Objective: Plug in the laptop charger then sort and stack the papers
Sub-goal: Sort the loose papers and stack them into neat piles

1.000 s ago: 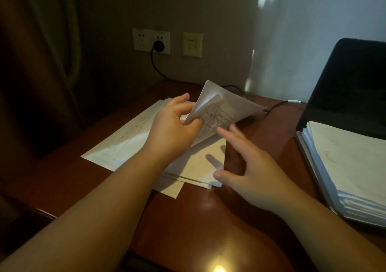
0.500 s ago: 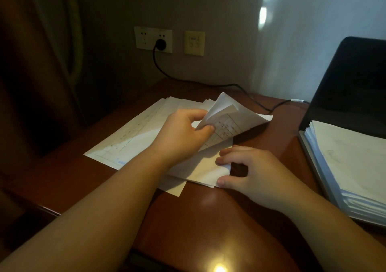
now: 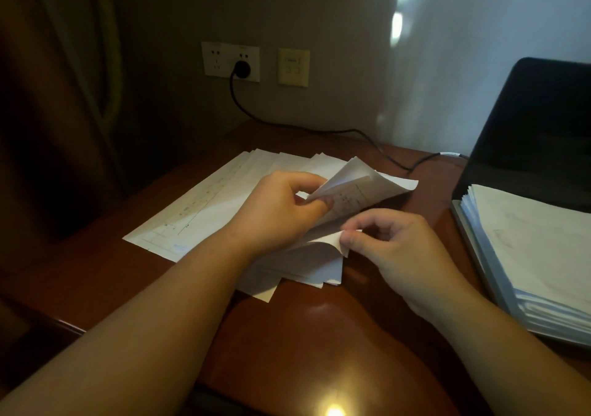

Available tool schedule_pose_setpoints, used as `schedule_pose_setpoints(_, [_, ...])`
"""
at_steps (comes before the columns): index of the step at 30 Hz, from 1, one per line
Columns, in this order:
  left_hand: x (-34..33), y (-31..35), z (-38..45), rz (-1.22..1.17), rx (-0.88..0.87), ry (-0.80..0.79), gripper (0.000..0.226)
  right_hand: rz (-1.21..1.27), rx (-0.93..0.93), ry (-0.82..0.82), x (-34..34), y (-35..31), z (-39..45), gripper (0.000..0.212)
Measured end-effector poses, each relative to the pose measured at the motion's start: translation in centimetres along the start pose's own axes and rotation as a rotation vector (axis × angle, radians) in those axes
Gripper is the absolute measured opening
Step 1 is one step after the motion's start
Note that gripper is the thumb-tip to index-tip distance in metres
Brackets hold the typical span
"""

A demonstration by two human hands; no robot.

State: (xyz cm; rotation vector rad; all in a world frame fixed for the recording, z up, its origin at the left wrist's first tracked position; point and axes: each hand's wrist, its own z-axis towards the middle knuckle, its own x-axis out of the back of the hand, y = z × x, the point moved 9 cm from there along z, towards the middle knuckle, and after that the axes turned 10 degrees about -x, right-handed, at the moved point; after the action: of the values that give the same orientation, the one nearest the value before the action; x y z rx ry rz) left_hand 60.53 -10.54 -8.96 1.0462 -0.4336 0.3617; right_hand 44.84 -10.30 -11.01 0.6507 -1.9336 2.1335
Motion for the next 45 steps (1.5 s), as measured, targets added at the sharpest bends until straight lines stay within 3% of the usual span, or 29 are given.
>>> schedule_pose_setpoints(3, [-0.2,0.5,-0.2,-0.077,-0.018,-0.032,0.021,0.186,-0.115,0.074,1.2,0.7,0.2,0.016])
schedule_pose_setpoints(6, [-0.6,1.0,-0.3,-0.081,-0.042,-0.065,0.02,0.38,-0.266,0.277,3.7,2.3,0.3,0.031])
schedule_pose_setpoints(11, [-1.2,1.4,-0.2,-0.05,-0.057,-0.122,0.016,0.623,-0.43,0.44,5.8,3.6,-0.6,0.027])
schedule_pose_setpoints(17, [-2.2,1.8,-0.5,-0.036,-0.097,-0.235,0.024,0.822,-0.495,0.255,4.9,3.8,-0.3,0.012])
schedule_pose_setpoints(22, [-3.4,2.1,-1.1,-0.065,-0.125,-0.382,0.021,0.669,-0.563,0.059,3.8,4.7,0.0,0.012])
schedule_pose_setpoints(24, [-3.3,2.6,-1.3,-0.11,-0.15,-0.395,0.021,0.573,-0.531,0.057,4.2,5.0,0.2,0.019])
schedule_pose_setpoints(27, [-1.7,2.1,-0.5,-0.169,-0.101,-0.206,0.017,0.512,-0.462,0.095,5.1,4.5,0.4,0.024])
schedule_pose_setpoints(30, [1.6,-0.4,0.1,0.019,0.055,0.187,0.013,0.529,-0.339,0.086,5.5,3.1,0.4,0.031])
schedule_pose_setpoints(32, [3.5,-2.2,-0.5,0.053,0.195,0.408,0.024,0.579,-0.286,0.111,6.0,2.3,0.3,0.032])
schedule_pose_setpoints(34, [4.3,-3.4,-0.9,-0.024,0.274,0.513,0.041,0.612,-0.251,0.12,6.3,1.8,0.2,0.029])
schedule_pose_setpoints(36, [4.4,-4.2,-1.0,-0.166,0.342,0.515,0.045,0.617,-0.214,0.123,6.7,0.8,-0.2,0.025])
schedule_pose_setpoints(40, [2.6,-3.9,-0.2,-0.511,0.395,0.315,0.025,0.548,-0.116,0.144,7.8,-0.4,-0.8,0.022])
schedule_pose_setpoints(45, [4.5,-0.4,0.7,-0.284,0.238,0.35,0.065,0.309,-0.076,0.237,9.5,-1.2,-1.7,0.024])
